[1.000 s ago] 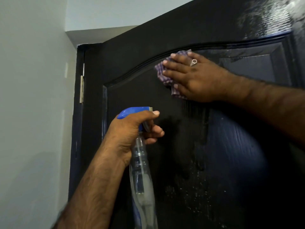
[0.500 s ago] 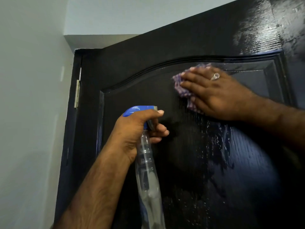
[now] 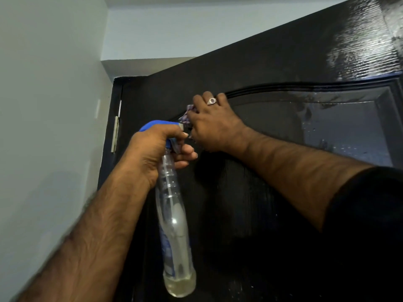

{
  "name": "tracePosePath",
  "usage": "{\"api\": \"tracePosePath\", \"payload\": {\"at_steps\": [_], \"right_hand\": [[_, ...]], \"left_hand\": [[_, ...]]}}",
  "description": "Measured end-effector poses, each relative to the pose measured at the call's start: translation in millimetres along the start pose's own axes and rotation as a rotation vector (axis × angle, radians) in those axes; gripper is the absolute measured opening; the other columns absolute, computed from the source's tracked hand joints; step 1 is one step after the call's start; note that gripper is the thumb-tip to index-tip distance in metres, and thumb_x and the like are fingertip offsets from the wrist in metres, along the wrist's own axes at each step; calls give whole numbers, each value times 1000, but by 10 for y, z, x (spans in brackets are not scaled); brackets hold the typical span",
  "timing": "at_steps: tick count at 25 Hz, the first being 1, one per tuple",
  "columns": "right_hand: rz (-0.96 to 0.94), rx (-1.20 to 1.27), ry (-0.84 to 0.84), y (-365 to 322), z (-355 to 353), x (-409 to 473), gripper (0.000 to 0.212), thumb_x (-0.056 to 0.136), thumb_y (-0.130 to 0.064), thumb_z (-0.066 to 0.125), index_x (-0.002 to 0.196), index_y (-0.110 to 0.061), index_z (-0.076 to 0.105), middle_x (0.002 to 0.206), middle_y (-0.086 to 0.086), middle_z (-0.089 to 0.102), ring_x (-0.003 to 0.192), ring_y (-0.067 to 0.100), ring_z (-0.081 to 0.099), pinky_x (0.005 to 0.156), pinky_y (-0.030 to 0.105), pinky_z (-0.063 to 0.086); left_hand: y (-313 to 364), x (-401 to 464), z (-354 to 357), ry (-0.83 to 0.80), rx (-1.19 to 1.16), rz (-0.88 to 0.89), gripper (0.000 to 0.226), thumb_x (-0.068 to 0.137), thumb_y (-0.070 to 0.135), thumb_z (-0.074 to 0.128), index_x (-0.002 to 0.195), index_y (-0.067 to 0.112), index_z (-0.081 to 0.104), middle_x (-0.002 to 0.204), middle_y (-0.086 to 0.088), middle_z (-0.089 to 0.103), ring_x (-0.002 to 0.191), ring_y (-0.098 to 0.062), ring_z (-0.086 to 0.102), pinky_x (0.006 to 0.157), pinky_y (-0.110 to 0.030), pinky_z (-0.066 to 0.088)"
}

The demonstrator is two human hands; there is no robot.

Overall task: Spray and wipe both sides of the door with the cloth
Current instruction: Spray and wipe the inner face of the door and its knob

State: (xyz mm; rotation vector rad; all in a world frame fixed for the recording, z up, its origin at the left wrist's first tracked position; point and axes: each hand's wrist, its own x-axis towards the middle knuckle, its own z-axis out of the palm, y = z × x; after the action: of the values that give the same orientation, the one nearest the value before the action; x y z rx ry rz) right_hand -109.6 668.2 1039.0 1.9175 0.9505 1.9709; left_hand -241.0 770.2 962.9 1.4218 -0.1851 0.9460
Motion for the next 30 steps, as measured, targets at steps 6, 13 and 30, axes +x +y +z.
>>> {"api": "tracePosePath", "payload": {"at_steps": [6,13,30], "right_hand": [[-93,9,-2,19,-25,143,61,103,-58,48,155,-27,52,161,16,35,148,37,32,118,58,25],[163,-72,78,927,-180,-583,56,99,-53,39,142,-27,64,140,17,51,130,39,46,106,56,31],[549,-153,169,1666,-553,-2038,57,93,-49,45,137,-20,66,135,14,55,121,36,51,100,50,31]], "left_hand": [[-41,-63,-171,48,46,-35,5,87,11,66,92,9,68,68,-11,71,71,-29,78,67,-32,59],[-37,-1,431,-140,6,-31,4,87,13,65,85,10,68,71,-10,71,73,-29,78,63,-28,59],[8,-190,1564,-416,-39,-35,9,85,13,66,76,11,64,70,-9,71,77,-31,79,65,-30,59]]}}
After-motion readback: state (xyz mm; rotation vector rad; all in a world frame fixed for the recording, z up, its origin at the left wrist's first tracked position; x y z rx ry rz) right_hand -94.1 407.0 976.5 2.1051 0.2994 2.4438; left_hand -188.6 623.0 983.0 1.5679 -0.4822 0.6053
